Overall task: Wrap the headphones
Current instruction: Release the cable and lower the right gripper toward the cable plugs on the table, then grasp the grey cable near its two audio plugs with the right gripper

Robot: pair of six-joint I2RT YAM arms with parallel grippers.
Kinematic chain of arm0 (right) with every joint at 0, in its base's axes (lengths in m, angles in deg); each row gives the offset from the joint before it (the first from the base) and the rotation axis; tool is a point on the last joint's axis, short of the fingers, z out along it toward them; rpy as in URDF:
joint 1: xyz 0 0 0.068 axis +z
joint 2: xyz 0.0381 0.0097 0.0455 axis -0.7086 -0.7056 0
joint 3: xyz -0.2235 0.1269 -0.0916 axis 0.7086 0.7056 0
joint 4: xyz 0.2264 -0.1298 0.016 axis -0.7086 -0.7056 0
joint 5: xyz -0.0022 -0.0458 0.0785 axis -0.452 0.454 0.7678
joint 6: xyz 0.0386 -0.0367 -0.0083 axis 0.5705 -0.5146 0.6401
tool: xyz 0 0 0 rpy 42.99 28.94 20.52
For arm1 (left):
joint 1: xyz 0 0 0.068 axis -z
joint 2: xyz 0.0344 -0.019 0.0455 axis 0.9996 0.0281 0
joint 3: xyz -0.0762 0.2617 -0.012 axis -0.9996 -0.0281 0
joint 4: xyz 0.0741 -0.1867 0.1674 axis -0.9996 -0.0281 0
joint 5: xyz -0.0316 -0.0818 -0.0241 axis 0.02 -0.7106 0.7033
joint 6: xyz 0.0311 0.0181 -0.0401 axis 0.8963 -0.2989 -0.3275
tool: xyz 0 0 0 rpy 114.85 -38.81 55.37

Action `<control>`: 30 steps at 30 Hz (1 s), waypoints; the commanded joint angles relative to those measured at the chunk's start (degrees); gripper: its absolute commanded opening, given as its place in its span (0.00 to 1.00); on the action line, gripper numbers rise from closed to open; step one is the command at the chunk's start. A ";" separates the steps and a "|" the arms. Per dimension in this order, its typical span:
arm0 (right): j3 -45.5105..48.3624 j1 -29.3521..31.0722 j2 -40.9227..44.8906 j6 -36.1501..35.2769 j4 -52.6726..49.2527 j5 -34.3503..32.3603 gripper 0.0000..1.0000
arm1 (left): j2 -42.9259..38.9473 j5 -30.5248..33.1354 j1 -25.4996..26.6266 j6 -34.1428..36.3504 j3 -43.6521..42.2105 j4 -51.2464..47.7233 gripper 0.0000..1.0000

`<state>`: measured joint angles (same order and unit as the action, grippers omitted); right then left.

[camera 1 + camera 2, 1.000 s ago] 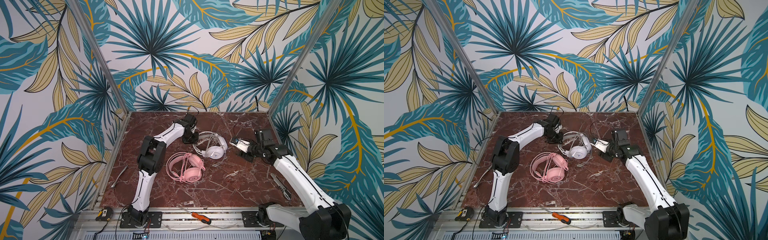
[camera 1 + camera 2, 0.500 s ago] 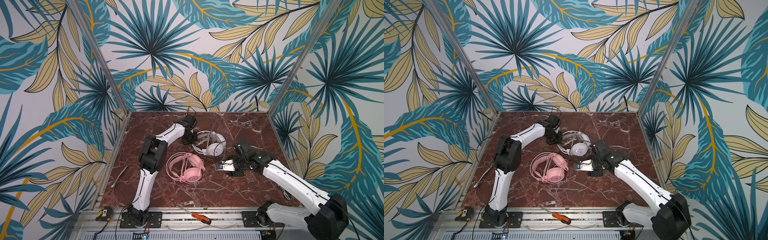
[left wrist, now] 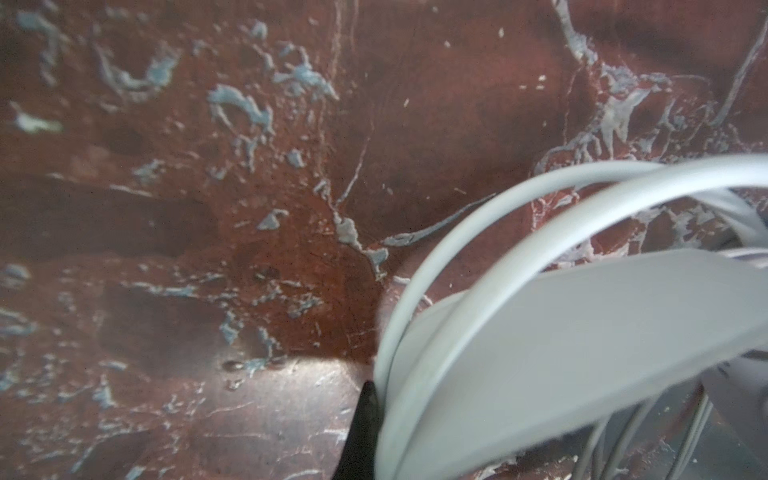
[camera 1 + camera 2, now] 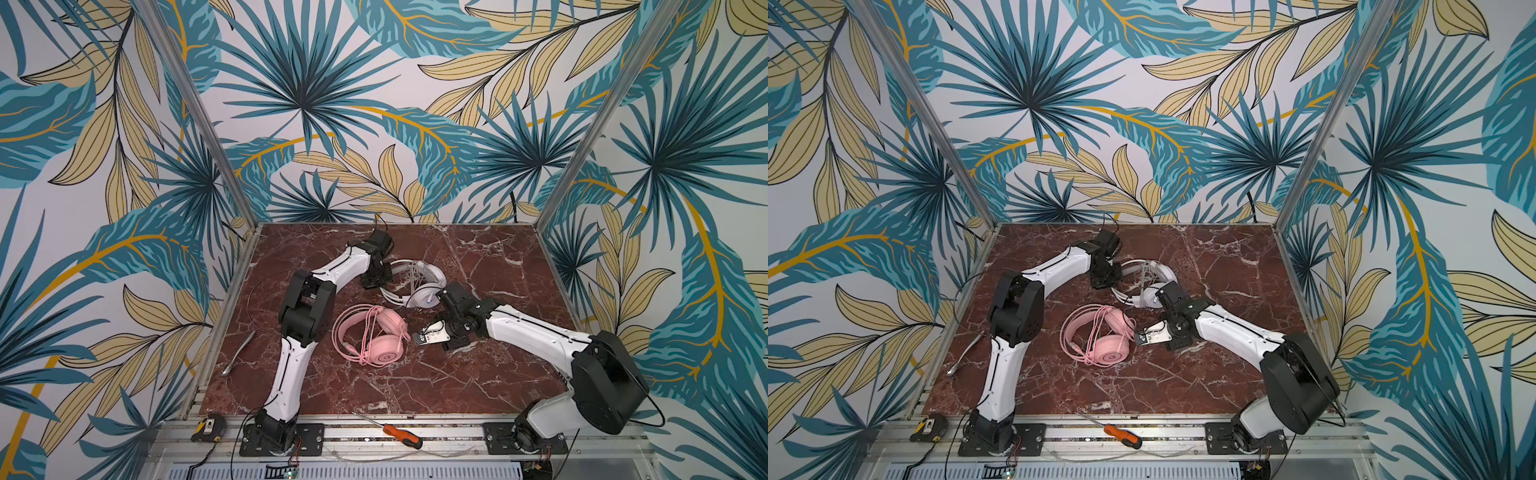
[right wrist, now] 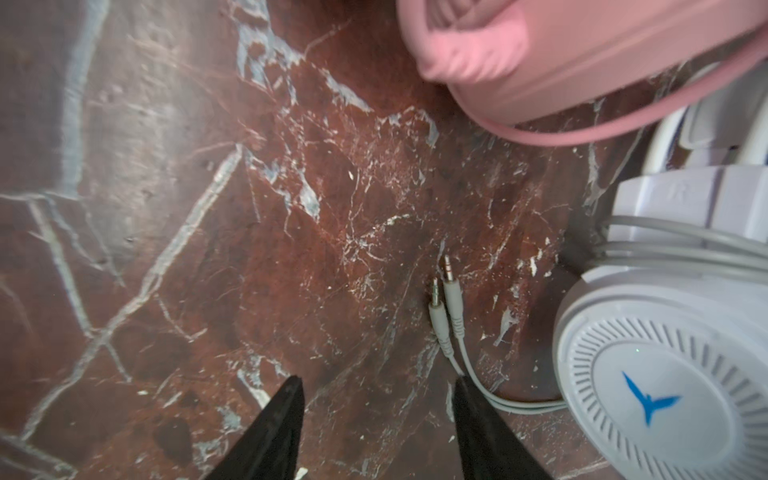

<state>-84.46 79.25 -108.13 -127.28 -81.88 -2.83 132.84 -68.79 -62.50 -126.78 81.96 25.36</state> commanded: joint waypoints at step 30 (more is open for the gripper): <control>-13.55 -2.49 -20.63 -4.51 -4.63 -1.50 0.32 | 1.53 -1.77 -0.15 -0.09 3.44 0.66 0.00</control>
<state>-97.97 76.87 -126.69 -132.92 -81.97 -7.29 133.89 -68.02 -62.50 -127.00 82.83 24.92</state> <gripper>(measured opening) 0.326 0.075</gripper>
